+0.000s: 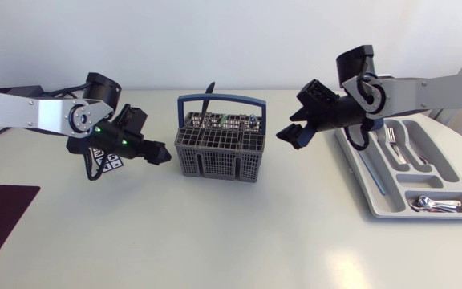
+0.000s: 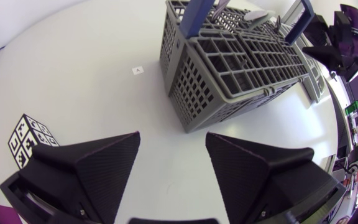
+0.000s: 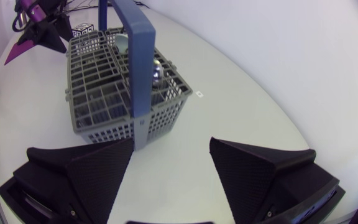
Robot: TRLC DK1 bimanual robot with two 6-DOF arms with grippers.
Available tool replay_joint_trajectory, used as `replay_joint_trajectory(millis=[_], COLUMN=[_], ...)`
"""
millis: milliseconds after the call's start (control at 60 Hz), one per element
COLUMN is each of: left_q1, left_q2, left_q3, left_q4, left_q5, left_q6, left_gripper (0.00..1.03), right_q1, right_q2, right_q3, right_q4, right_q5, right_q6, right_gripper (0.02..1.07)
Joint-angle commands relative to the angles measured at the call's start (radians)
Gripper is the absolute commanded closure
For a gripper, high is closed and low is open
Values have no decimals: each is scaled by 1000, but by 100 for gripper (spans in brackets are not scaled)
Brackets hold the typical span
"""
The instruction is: Transfer all utensils from the basket to the drawer tray.
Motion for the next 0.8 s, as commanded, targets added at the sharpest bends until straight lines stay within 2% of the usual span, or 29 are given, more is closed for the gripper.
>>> replay_joint_trajectory(millis=[0, 100, 200, 267, 333, 383, 500, 617, 783], left_q1=[-14, -24, -31, -37, -39, -41, -41, -44, -65], left_q2=[38, 49, 65, 75, 80, 80, 68, 42, 2], left_q3=[31, 49, 69, 80, 86, 85, 72, 52, 9], left_q4=[4, 4, 4, 4, 4, 4, -11, -45, -65], left_q5=[0, 0, 3, 13, 36, 54, 97, 144, 163], left_q6=[23, 23, 23, 23, 23, 23, 40, 57, 77], left_gripper=[30, 30, 30, 30, 30, 30, 30, 31, 31], right_q1=[38, 71, 99, 116, 125, 130, 140, 150, 162], right_q2=[33, 62, 113, 154, 176, 180, 165, 116, 51], right_q3=[36, 72, 122, 161, 180, 178, 148, 89, 7], right_q4=[18, 27, 45, 45, 48, 51, 48, 50, 48], right_q5=[-10, -9, -1, 20, 26, 26, 22, 13, 11], right_q6=[57, 91, 123, 140, 145, 146, 136, 127, 111], right_gripper=[19, 20, 27, 37, 55, 64, 81, 83, 83])
